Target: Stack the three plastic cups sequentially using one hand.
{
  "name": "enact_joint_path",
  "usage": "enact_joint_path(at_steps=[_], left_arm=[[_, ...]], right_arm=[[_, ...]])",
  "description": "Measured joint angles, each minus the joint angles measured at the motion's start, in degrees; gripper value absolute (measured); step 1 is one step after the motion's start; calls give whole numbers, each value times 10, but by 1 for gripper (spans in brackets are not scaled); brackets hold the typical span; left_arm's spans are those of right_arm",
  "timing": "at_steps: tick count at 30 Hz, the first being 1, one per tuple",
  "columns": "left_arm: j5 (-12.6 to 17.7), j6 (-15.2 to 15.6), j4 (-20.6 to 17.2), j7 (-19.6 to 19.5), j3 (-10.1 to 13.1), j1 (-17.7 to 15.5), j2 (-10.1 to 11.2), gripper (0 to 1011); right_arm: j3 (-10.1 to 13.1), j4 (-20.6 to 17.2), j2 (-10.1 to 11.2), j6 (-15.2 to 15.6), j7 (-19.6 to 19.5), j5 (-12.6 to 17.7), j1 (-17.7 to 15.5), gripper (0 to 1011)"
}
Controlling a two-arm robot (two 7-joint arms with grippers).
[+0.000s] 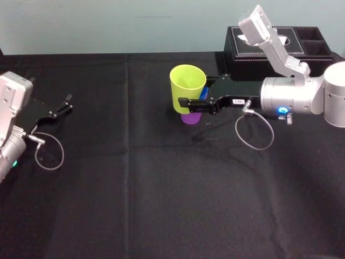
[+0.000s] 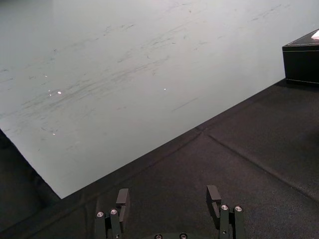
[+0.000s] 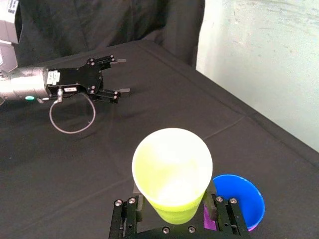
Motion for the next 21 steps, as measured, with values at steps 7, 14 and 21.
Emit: enact_joint_path(at_steps=[7, 14, 21], left_arm=[[0, 0, 0, 0, 0, 0, 0, 1010], [0, 0, 0, 0, 0, 0, 0, 1010], [0, 0, 0, 0, 0, 0, 0, 1010]], right_arm=[[-2, 14, -4, -3, 1, 0, 14, 711], [-2, 27, -6, -4, 1, -1, 22, 711], [1, 35, -8, -6, -2, -1, 25, 711]])
